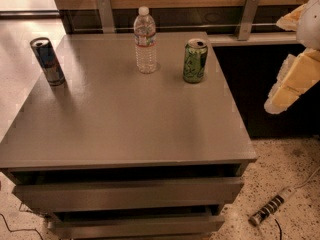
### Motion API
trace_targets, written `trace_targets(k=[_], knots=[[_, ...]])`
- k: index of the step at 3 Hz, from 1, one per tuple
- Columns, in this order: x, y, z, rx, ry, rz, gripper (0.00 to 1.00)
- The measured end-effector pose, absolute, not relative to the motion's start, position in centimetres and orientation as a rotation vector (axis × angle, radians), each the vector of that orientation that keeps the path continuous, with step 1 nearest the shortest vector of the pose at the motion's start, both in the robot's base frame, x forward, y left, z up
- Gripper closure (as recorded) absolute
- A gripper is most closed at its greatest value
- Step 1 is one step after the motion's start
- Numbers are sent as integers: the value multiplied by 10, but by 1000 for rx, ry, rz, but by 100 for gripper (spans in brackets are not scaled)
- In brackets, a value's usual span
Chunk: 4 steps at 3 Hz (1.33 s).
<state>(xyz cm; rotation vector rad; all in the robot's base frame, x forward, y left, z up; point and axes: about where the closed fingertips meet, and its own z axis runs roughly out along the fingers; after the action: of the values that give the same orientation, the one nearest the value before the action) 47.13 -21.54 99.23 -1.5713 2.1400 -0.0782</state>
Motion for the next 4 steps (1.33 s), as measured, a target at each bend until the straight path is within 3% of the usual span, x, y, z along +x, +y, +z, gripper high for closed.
trace_targets(k=[2,4], knots=[[536,-225,984,-1247,1953,84,0],[599,-214,957,-979,1739,362,0]])
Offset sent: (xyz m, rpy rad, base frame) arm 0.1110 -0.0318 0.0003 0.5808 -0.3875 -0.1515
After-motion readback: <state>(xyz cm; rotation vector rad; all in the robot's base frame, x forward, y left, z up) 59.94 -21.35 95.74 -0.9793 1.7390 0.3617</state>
